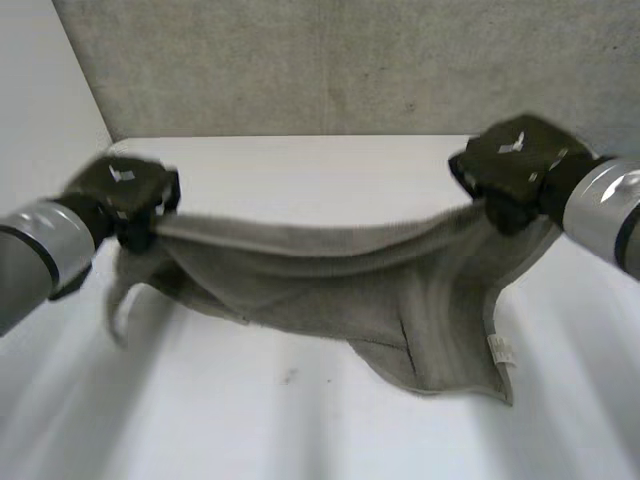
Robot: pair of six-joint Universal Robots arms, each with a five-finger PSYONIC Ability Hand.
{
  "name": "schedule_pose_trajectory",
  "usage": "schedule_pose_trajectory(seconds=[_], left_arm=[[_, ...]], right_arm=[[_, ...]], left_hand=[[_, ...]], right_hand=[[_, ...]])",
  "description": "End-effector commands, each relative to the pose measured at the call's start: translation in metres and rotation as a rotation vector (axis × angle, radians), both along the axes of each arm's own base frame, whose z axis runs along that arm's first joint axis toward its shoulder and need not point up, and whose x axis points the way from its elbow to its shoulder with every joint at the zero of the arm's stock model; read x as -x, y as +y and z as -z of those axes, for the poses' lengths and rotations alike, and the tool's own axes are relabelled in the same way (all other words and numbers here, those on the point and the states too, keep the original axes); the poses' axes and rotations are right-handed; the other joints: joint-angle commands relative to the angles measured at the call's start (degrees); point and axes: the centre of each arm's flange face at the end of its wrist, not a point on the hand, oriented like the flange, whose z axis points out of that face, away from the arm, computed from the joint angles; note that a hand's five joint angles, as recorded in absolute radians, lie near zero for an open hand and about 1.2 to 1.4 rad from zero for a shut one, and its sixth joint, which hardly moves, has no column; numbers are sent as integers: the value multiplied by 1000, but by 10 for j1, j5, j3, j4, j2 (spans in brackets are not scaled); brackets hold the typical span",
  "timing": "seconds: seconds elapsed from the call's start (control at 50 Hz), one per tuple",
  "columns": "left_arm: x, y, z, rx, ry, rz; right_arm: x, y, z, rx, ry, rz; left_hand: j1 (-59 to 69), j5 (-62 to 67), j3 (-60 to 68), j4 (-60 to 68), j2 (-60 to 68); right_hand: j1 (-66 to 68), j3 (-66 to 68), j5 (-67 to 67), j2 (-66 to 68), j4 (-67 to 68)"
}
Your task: Fold the towel.
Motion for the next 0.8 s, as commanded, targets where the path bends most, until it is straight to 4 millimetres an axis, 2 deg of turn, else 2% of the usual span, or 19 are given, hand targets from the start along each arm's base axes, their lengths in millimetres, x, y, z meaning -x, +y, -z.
schedule_pose_trajectory(seconds=[0.02, 0.04, 0.08, 0.14, 0.22, 0.24, 0.26, 0.28, 0.32, 0.34, 0.38, 0.4, 0.44, 0.46, 0.54, 0.58, 0.68, 0.74, 0.8], left_arm=[[5, -32, 64, -154, -175, 40], [5, -32, 64, -154, -176, 41], [10, -54, 81, -166, -176, 41], [17, -81, 85, -125, -170, 39], [32, -123, 66, 45, -133, 41], [32, -124, 65, 45, -133, 41], [37, -139, 51, 136, -113, 36], [37, -139, 51, 137, -112, 36], [46, -163, 11, 355, -56, 25], [46, -163, 11, 356, -56, 25], [52, -176, -37, 581, 16, 2], [53, -176, -37, 582, 16, 2], [56, -177, -77, 746, 122, -31], [56, -177, -77, 746, 122, -32], [53, -165, -115, 835, 260, -38], [51, -162, -114, 807, 273, -34], [48, -152, -88, 678, 248, -28], [42, -139, -40, 489, 187, -39], [38, -133, -19, 411, 159, -45]], right_arm=[[-13, -30, 39, -85, 85, -20], [-13, -30, 39, -85, 85, -20], [-21, -48, 50, -93, 87, -21], [-31, -70, 57, -73, 76, -21], [-50, -106, 51, 37, 36, -24], [-50, -106, 50, 37, 35, -24], [-57, -118, 39, 106, 5, -25], [-57, -118, 39, 107, 5, -25], [-68, -140, 7, 292, -80, -17], [-68, -140, 7, 293, -81, -17], [-73, -155, -39, 521, -230, 14], [-73, -155, -39, 522, -231, 14], [-72, -156, -81, 682, -398, 42], [-72, -156, -81, 683, -399, 42], [-68, -148, -106, 718, -499, 35], [-66, -144, -108, 700, -491, 34], [-67, -137, -87, 563, -414, 8], [-70, -128, -51, 404, -292, -50], [-70, -125, -34, 343, -245, -62]], left_hand=[[112, 107, 103, 102, 103], [112, 107, 103, 102, 103], [112, 107, 103, 102, 103], [112, 107, 103, 102, 103], [112, 107, 103, 102, 103], [112, 107, 103, 102, 103], [112, 107, 103, 102, 103], [112, 107, 103, 102, 103], [112, 107, 103, 102, 103], [112, 107, 103, 102, 103], [112, 107, 103, 102, 103], [112, 107, 103, 102, 103], [112, 107, 103, 102, 103], [112, 107, 103, 102, 103], [112, 107, 103, 102, 103], [112, 107, 103, 102, 103], [112, 107, 103, 102, 103], [112, 107, 103, 102, 103], [112, 107, 103, 102, 103]], right_hand=[[32, 37, 26, 37, 29], [32, 37, 26, 37, 29], [32, 37, 26, 37, 29], [32, 37, 26, 37, 29], [32, 37, 26, 37, 29], [32, 37, 26, 37, 29], [32, 37, 26, 37, 29], [32, 37, 26, 37, 29], [32, 37, 26, 37, 29], [32, 37, 26, 37, 29], [32, 37, 26, 37, 29], [32, 37, 26, 37, 29], [32, 37, 26, 37, 29], [32, 37, 26, 37, 29], [32, 37, 26, 37, 29], [32, 37, 26, 37, 29], [32, 37, 26, 37, 29], [32, 37, 26, 37, 29], [32, 37, 26, 37, 29]])
